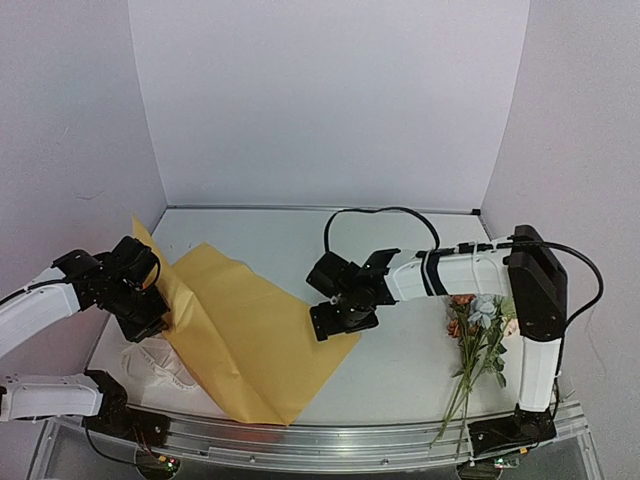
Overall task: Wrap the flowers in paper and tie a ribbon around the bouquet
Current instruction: Unfold the folded wrapping paper at the center of the board.
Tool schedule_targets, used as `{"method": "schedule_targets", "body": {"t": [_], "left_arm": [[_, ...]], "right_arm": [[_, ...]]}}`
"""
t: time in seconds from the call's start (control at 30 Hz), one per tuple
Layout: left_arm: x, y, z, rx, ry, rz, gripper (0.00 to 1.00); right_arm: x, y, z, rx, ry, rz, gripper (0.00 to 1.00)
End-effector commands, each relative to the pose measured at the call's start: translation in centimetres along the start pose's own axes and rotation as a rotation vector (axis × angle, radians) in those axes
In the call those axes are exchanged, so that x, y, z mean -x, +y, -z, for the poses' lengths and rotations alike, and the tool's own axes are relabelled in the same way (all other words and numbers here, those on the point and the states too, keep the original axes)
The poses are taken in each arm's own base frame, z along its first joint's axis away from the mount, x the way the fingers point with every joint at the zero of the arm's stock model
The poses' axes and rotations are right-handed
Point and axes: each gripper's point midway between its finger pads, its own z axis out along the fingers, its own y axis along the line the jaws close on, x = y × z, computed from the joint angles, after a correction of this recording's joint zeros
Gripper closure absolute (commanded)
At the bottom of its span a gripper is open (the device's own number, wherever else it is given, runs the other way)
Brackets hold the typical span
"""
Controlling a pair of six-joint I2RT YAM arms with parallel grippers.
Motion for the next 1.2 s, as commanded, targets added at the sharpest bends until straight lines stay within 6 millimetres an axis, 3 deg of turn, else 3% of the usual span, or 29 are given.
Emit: {"method": "schedule_targets", "body": {"t": [0.0,0.53,0.87,1.17], "left_arm": [[0.1,-0.5,0.5,-0.022,-0.005,-0.005,1.0],[-0.3,-0.2,0.2,-0.042,0.004,0.001,1.0],[-0.3,-0.4,0.1,-0.051,0.006,-0.009,1.0],[-0.3,-0.3,0.3,-0.056,0.004,-0.009,1.0]], "right_arm": [[-0.7,-1.5,-1.5,-0.077,0.013,-0.032,0.12],[-3.1,-2.0,-4.1,-0.096,0.096,-0.103,0.18],[-2.5,-4.4,-3.8,-0.154,0.058,-0.121,0.08],[-3.1,-3.0,-5.4,-0.106,0.113,-0.133,0.25]]}}
